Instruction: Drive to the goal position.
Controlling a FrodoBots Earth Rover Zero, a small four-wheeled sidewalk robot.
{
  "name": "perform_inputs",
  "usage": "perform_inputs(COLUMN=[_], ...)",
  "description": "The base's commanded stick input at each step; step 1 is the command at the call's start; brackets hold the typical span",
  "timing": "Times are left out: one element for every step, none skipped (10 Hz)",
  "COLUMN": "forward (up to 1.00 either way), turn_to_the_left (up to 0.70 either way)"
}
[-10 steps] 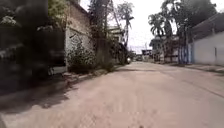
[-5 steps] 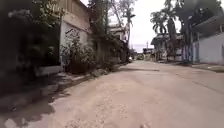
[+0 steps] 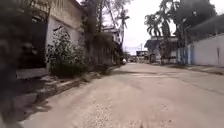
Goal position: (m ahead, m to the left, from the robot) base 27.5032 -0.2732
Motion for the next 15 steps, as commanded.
perform_inputs(forward=[1.00,1.00,1.00,1.00,1.00,1.00,1.00,1.00,1.00,1.00,1.00,1.00,1.00,1.00,1.00], turn_to_the_left=[-0.02,0.00,0.00,0.00,0.00,0.00,0.00,0.00,-0.16,-0.39,-0.39,-0.38,-0.24,0.00,0.00])
